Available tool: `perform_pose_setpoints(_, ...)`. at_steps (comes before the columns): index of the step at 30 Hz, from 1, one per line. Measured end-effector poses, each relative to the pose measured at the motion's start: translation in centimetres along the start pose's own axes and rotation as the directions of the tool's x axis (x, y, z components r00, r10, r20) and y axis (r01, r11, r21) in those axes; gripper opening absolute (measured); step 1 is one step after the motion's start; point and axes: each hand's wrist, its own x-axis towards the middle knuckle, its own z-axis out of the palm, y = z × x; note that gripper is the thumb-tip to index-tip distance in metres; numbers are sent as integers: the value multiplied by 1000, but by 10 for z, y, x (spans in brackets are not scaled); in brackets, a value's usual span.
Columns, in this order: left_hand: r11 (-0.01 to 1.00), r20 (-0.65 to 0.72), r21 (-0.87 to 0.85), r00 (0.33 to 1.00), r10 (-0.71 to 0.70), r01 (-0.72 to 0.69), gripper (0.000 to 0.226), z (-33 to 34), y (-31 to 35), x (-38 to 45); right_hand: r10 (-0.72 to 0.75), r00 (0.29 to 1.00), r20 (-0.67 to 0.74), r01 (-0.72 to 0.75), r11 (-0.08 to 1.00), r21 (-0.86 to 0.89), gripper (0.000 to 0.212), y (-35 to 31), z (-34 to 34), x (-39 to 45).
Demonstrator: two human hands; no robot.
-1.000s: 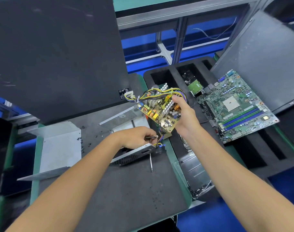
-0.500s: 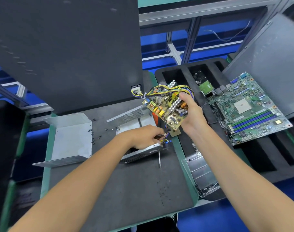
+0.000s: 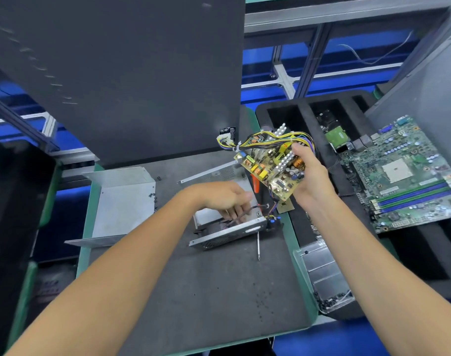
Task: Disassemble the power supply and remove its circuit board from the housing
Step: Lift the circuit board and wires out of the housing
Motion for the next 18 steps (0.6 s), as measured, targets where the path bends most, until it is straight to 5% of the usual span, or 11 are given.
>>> perform_pose_setpoints(4,974,-15,212,996,83,-78,14,0,-6,3,18,1000,1,-18,1000,8,62,3,0,4)
perform_pose_setpoints(12,893,-49,434,986,157,-120,8,12,-2,19,23,1000,21,-22,999,-24,47,4,0,6)
perform_pose_setpoints(18,808,88,567,987,132,-158,20,15,5,21,48,999,-13,-49,999,-25,57,9,-2,4)
